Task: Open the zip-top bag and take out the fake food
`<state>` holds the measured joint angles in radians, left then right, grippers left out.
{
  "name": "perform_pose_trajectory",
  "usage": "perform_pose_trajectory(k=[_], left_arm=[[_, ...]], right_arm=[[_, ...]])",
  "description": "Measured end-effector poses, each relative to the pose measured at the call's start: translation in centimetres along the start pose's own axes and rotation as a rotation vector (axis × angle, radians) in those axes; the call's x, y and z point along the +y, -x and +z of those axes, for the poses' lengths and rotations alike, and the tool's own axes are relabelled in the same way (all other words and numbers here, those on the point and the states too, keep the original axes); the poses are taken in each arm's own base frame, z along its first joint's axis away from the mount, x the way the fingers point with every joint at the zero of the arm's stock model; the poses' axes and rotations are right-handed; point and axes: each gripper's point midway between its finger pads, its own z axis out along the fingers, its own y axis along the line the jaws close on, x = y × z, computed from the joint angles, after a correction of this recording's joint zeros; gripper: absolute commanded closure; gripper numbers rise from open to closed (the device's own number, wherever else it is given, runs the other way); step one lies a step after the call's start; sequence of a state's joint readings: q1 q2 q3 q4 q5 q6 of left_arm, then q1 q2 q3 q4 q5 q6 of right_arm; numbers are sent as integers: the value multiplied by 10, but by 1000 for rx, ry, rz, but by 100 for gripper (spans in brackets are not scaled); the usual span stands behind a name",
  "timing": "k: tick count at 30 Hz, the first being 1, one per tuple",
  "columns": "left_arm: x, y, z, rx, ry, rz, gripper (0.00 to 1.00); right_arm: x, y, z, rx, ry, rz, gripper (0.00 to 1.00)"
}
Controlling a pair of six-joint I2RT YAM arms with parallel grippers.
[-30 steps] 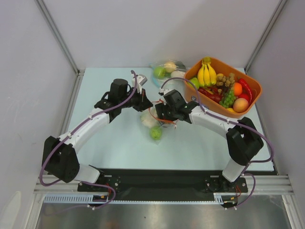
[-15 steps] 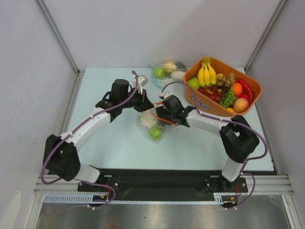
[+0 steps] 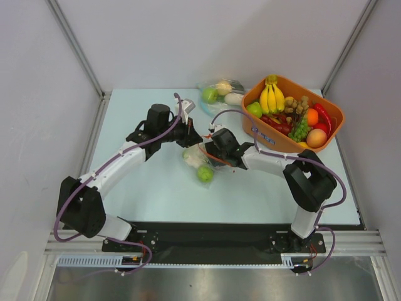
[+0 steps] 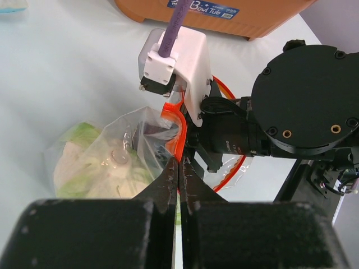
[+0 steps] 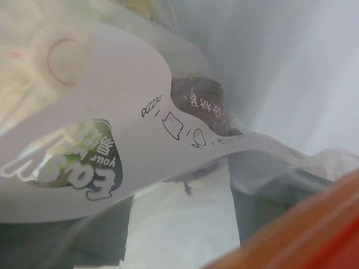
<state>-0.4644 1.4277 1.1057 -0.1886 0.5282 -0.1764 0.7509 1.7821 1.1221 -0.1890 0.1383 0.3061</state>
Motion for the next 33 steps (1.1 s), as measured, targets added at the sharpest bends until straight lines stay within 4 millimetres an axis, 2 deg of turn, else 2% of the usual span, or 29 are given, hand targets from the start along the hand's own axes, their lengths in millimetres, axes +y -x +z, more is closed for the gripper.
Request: perform_pose_trajectory(k=[2,10,26,33], left_arm=[[0,0,0,1,0,-2,100],[-1,-1,1,4,-1,-5,100],[-1,-3,4,8,15,6,99],[0,-3,4,8,17,5,100]], right_arm=[[-1,0,0,0,-4,-1,71],[-2,2,-19,7,-3,-6,75],[32,40,-93,-83,202,21,76],[44,58,-132,-143,315,56,76]])
